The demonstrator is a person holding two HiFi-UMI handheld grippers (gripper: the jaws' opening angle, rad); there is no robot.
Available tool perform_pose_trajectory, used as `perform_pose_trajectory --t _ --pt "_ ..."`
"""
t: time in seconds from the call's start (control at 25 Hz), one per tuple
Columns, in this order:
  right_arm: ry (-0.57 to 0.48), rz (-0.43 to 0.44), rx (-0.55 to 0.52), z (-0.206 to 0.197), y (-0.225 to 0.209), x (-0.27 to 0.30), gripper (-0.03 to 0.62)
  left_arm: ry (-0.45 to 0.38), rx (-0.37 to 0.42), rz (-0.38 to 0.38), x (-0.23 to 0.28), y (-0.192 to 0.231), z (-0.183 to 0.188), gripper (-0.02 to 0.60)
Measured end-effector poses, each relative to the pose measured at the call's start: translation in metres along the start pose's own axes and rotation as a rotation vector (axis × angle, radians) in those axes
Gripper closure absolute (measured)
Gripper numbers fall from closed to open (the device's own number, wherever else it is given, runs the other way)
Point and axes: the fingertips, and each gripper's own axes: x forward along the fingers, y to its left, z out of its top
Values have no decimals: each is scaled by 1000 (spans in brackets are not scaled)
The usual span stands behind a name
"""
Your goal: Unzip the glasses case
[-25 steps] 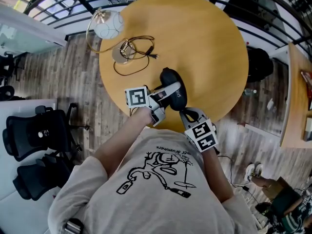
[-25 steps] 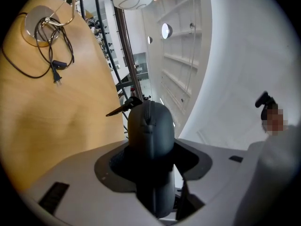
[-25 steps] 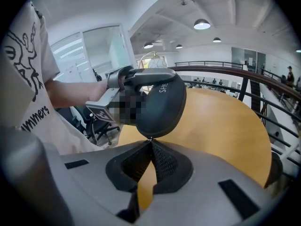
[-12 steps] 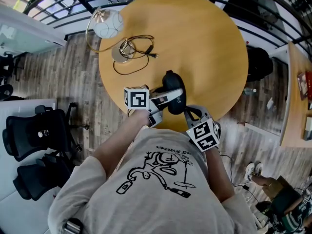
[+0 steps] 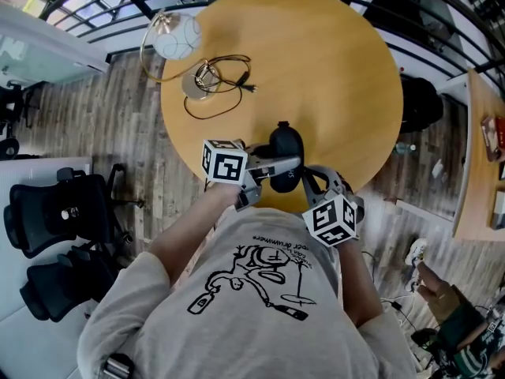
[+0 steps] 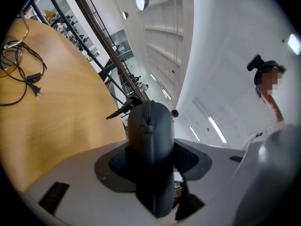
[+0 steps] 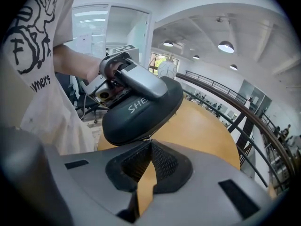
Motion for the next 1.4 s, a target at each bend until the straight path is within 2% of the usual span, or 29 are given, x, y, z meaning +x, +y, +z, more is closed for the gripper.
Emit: perform_pose_trajectory --t 0.4,0.8,1.04,1.4 --pt "-11 -34 -94 5 -12 -5 572 148 76 -5 5 -7 -34 354" --pt "14 -67 -242 7 -21 -3 572 329 201 47 6 -2 -69 353" --pt "71 -110 -453 3 -18 1 572 470 285 105 4 9 -90 353" --pt "151 -200 -811 2 -13 8 572 643 360 210 2 25 -113 353"
